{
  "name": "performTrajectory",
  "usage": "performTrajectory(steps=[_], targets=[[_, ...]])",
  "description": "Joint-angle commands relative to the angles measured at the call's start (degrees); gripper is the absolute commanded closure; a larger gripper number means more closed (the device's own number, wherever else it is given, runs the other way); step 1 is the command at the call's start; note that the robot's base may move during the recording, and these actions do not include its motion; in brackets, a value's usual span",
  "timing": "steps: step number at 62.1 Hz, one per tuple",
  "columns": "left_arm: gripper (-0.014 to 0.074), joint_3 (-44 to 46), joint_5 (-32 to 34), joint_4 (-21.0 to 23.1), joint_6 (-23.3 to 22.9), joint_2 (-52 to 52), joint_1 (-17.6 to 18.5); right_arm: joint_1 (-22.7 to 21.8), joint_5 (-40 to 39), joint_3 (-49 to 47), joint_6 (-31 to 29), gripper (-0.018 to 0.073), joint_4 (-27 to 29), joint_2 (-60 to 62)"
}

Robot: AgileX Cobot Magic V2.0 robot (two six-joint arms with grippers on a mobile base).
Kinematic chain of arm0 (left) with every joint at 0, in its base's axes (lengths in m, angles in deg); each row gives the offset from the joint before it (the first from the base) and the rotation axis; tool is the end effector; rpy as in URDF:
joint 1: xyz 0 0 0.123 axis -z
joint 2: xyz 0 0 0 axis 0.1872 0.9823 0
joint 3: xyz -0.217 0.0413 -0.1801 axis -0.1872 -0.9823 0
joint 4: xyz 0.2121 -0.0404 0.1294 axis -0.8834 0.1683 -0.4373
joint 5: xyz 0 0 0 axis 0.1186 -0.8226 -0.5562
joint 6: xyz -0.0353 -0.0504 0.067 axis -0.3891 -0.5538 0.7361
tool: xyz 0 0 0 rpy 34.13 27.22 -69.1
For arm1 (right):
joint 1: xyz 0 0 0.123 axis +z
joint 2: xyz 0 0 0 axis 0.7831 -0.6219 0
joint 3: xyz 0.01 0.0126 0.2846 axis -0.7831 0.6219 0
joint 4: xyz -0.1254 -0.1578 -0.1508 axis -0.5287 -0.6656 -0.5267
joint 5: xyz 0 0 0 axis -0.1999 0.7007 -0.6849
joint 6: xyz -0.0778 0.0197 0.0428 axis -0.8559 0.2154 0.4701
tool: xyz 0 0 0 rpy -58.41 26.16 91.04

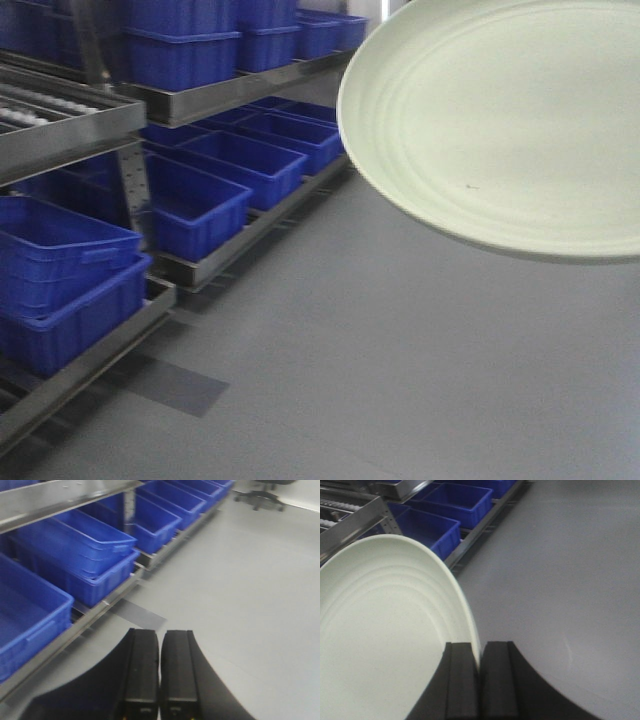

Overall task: Place green plate on second shelf with right arm
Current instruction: 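Turn the base toward the shelving rack of blue bins, then drive up to the rack and stop before the second shelf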

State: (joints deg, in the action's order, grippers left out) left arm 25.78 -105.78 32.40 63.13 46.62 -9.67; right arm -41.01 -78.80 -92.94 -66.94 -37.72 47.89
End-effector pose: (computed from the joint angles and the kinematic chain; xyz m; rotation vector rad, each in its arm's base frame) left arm 0.0532 0.0021 0.1808 -0.1445 1.8222 -0.0889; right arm 0.1360 0.0288 0.2921 0.0933 1.8430 0.3827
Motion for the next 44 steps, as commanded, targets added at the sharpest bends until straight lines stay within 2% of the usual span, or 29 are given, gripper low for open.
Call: performTrajectory(steps=[1,44], targets=[[0.0472,-1.81,2.92,0.0,-0.06,-1.41,0.36,-0.4,-5.8,-2.01,0.04,0.051,0.39,0.06],[0.0472,-1.81,2.92,0.0,-0.06,-1.41,0.36,-0.4,-5.76,-2.01,0.04,0.051,0.39,0.06]])
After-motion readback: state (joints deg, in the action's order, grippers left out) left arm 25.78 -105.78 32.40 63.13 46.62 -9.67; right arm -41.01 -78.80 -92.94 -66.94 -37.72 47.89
